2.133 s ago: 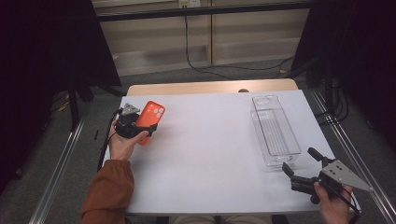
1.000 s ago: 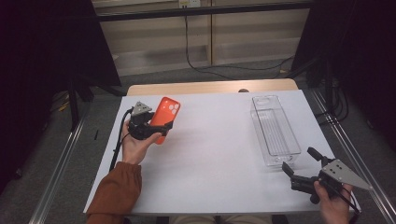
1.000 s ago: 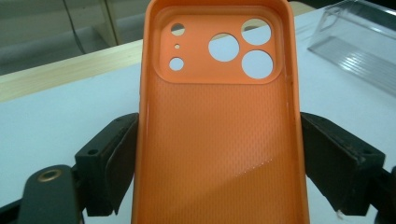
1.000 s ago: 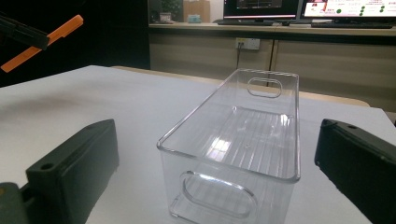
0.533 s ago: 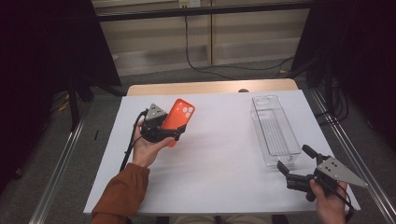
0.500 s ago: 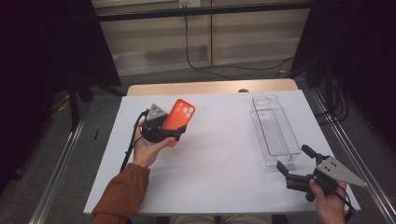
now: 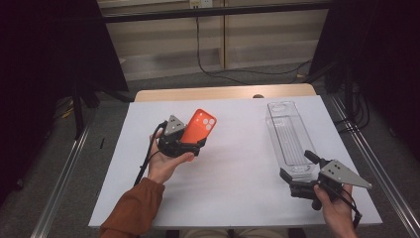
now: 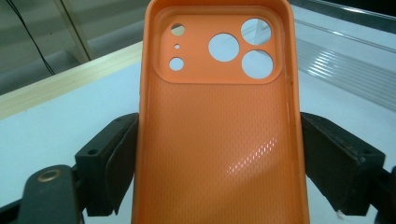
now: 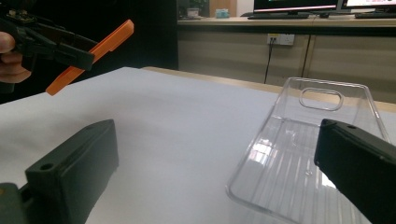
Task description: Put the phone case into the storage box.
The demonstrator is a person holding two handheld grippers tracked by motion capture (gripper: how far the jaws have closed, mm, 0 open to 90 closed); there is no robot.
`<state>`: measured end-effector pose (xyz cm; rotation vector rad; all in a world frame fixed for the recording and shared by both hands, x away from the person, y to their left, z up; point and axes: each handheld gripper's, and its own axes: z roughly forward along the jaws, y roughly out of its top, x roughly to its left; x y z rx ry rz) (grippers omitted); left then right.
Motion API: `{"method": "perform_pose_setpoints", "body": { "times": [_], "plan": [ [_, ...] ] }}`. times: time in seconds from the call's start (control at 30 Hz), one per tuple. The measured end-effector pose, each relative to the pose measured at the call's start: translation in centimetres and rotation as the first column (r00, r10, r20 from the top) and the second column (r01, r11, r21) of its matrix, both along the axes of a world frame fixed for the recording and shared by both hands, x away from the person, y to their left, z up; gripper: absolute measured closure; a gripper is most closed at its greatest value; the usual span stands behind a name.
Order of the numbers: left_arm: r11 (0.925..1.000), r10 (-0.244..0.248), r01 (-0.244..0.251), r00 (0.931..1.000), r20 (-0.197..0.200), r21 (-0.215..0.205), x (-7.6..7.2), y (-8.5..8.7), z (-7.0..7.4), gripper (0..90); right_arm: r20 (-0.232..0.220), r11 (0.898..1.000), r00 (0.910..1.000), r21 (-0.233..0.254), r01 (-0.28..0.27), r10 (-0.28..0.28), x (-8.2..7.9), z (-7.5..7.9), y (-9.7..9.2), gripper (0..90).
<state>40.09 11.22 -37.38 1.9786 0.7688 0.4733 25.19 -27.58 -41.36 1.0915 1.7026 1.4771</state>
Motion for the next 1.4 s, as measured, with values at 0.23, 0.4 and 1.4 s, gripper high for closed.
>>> {"method": "perform_pose_setpoints", "body": {
  "times": [0.23, 0.4, 1.4],
  "plan": [
    [0.9996, -0.015, 0.014, 0.9998, 0.013, 0.025, -1.0, -1.0, -0.1, 16.4, -0.01, 1.0, 0.9999, -0.008, -0.013, 0.012, 0.9, 0.4, 0.7, 0.0],
    [0.9989, -0.032, 0.031, 0.9993, 0.02, 0.034, -1.4, -1.9, -0.2, 16.4, -0.009, 0.999, 0.9989, -0.006, -0.046, 0.046, 1.6, 0.7, 1.4, 0.0],
    [0.993, -0.116, 0.115, 0.9904, 0.075, 0.029, -4.8, -6.4, -0.6, 16.3, -0.134, 0.994, 0.988, -0.064, -0.086, 0.077, 4.6, 2.6, 4.1, 1.9]
  ]
}}
